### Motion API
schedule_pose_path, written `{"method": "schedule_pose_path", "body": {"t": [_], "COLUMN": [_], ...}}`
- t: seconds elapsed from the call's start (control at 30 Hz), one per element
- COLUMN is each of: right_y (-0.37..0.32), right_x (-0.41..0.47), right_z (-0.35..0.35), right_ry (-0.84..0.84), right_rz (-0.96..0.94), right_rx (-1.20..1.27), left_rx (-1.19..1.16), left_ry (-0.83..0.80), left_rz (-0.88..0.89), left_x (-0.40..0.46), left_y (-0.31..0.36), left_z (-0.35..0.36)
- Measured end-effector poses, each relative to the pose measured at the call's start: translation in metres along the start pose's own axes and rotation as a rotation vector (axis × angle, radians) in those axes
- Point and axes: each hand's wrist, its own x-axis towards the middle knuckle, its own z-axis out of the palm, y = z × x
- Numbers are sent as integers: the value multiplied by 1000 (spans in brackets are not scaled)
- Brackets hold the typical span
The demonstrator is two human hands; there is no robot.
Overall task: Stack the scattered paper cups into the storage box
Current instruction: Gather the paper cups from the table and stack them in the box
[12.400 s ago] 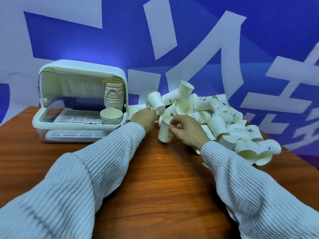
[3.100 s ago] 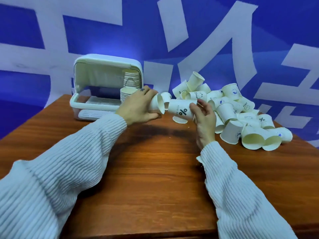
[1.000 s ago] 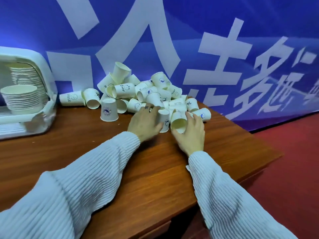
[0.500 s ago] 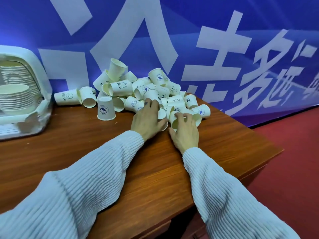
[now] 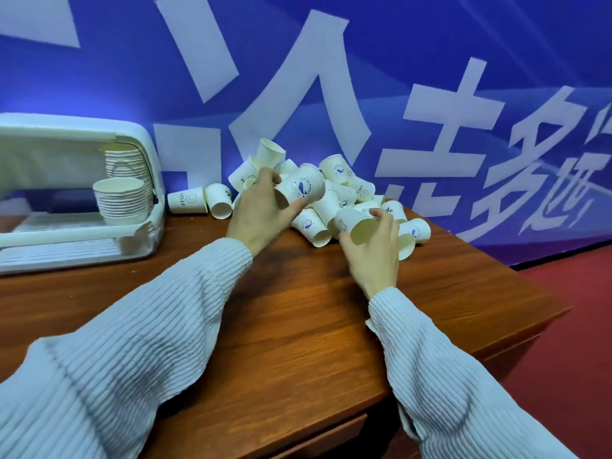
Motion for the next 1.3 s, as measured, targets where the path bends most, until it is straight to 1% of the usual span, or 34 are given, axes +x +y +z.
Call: {"method": "schedule_pose_path", "body": {"t": [0.13,0.27,0.37,0.43,0.53,0.63,0.73,0.8,0.87,0.97,1.03,1.1,1.17,1.2,1.3], "right_y": [-44,-86,-124,-152,-196,-236,-269,-284,-292,-298,-298,-291,-276,-269,-258], "right_x": [-5,-11,-17,-20,-23,-25,-21,-12,-5,2,3,0,-7,-10,-11], "right_z": [24,52,79,98,125,149,171,186,201,218,228,238,247,250,251], "right_ry": [-46,-116,-194,-228,-283,-326,-379,-461,-576,-725,-864,-978,-984,-965,-934], "right_rz": [-78,-147,-209,-258,-337,-425,-442,-445,-506,-629,-680,-731,-783,-794,-783], "right_rx": [77,165,229,245,268,313,348,312,197,-12,-101,-244,-368,-380,-273], "left_rx": [-40,3,-84,-116,-97,-77,-75,-96,-87,-72,-95,-116,-119,-113,-82], "left_ry": [62,122,212,262,289,355,444,485,501,478,464,440,437,439,422], "left_rz": [-113,-191,-291,-308,-333,-346,-343,-369,-426,-450,-461,-461,-420,-385,-325], "left_x": [0,-1,-3,-5,-8,-8,-10,-12,-15,-19,-20,-21,-20,-17,-1], "left_y": [-21,-42,-64,-79,-104,-128,-146,-155,-166,-178,-182,-184,-185,-184,-183], "left_z": [-40,-85,-125,-152,-189,-217,-234,-239,-242,-243,-243,-241,-239,-238,-232]}}
